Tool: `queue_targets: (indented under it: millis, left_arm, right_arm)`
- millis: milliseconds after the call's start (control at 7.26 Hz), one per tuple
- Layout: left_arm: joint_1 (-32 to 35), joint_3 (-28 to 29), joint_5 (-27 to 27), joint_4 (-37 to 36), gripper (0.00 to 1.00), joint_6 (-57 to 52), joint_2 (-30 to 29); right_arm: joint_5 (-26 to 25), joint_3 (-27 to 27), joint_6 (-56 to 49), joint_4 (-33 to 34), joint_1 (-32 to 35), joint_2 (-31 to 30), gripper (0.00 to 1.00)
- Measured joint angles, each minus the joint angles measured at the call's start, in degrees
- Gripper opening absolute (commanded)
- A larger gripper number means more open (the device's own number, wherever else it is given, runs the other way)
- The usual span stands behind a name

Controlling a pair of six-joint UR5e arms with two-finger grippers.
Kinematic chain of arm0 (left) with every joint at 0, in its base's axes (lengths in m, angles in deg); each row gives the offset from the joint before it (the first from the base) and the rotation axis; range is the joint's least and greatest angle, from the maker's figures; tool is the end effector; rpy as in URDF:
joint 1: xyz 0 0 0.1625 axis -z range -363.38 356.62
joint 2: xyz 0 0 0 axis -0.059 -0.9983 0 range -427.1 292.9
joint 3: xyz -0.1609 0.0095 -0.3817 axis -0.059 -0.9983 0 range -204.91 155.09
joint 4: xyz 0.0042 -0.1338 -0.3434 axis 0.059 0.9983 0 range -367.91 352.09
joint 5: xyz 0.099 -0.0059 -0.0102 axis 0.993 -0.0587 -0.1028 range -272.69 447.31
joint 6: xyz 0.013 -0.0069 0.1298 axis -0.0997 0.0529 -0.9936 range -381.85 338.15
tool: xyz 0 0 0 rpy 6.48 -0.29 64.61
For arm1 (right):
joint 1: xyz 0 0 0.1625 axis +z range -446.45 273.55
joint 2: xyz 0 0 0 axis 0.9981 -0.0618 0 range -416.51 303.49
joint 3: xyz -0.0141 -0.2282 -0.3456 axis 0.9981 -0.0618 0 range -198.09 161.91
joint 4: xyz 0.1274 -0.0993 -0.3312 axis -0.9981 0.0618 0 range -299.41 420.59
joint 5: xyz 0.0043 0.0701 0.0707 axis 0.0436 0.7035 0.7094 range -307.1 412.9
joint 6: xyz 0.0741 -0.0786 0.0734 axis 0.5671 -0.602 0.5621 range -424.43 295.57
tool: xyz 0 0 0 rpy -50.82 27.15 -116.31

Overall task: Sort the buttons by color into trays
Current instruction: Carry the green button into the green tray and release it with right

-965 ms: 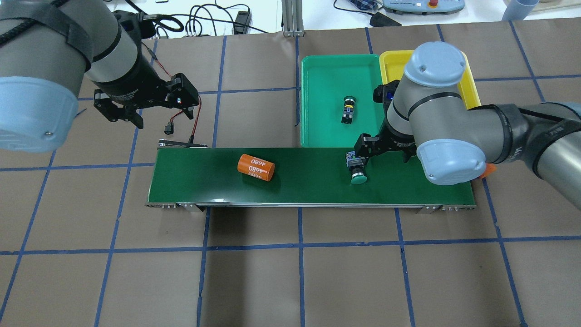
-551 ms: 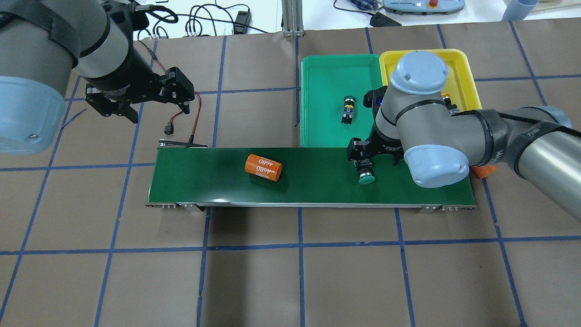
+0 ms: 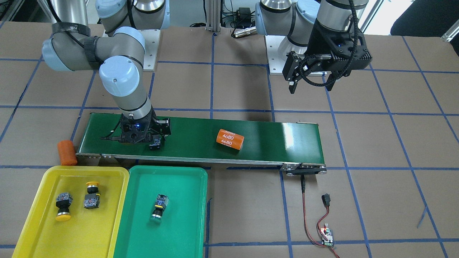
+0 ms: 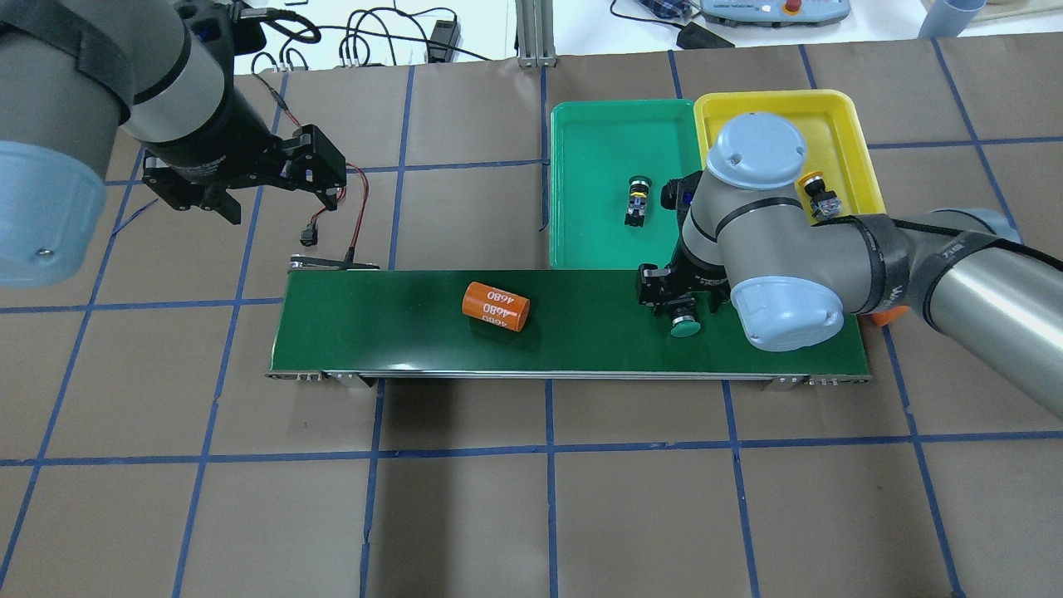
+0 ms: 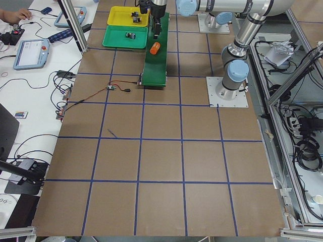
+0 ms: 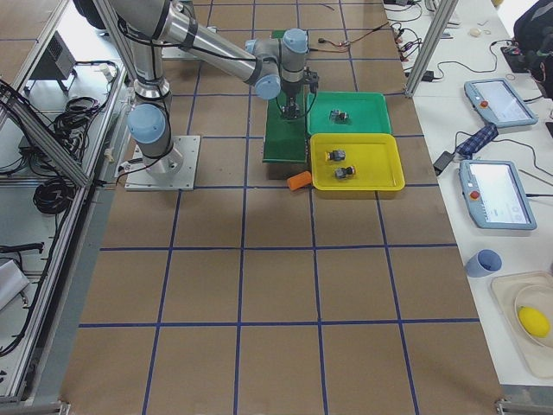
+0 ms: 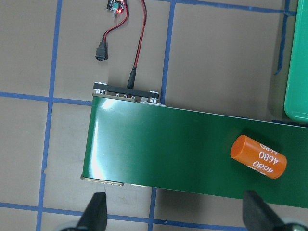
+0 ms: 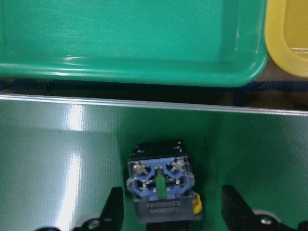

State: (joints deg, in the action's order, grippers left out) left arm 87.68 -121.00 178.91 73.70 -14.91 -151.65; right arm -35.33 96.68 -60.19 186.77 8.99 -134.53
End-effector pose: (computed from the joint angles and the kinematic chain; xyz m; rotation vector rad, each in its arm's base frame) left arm -0.1375 -0.4181 0.4553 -0.1627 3.1117 -0.2137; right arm 0.1804 -0.4446 0.2308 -0.0327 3.1114 0.0193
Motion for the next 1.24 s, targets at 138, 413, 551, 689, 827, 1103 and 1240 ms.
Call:
queue_targets:
  millis: [138,413,551,689,827,1103,1240]
  left_arm:
    - [-0.1,-0.4,0.3,0.9,1.00,-0.9,0.1]
    - [-0.6,-0.4,0.4,2.5,1.00,-3.2,-0.1]
    - [-0.7,-0.5,0.5,2.9,1.00,-3.8,0.0]
    - [-0.7,-0.4,0.6,3.1,1.00,-4.0,0.2]
    - [-0.7,-0.4,0.6,3.2,1.00,-4.0,0.3]
    - [-0.6,0.0,0.6,3.2,1.00,-4.3,0.4]
    - [-0.6,0.2,0.6,3.3,1.00,-4.4,0.7]
  right_arm:
    - [-0.1,-0.1,-0.1,0.1,0.0,0.0,0.23]
    - [-0.4,-1.0,-0.5,0.5,-0.1,0.2,0.23]
    - [-0.5,-3.0,-1.0,1.0,-0.1,1.0,0.24]
    - [-0.6,-7.2,-1.5,1.2,-0.2,4.0,0.24]
    - [-0.8,-13.9,-2.0,1.1,-0.3,9.0,0.25]
    - [-1.2,-26.3,-2.4,0.6,-0.7,19.6,0.69]
    - [-1.3,-29.0,-2.5,0.2,-0.9,22.2,1.00]
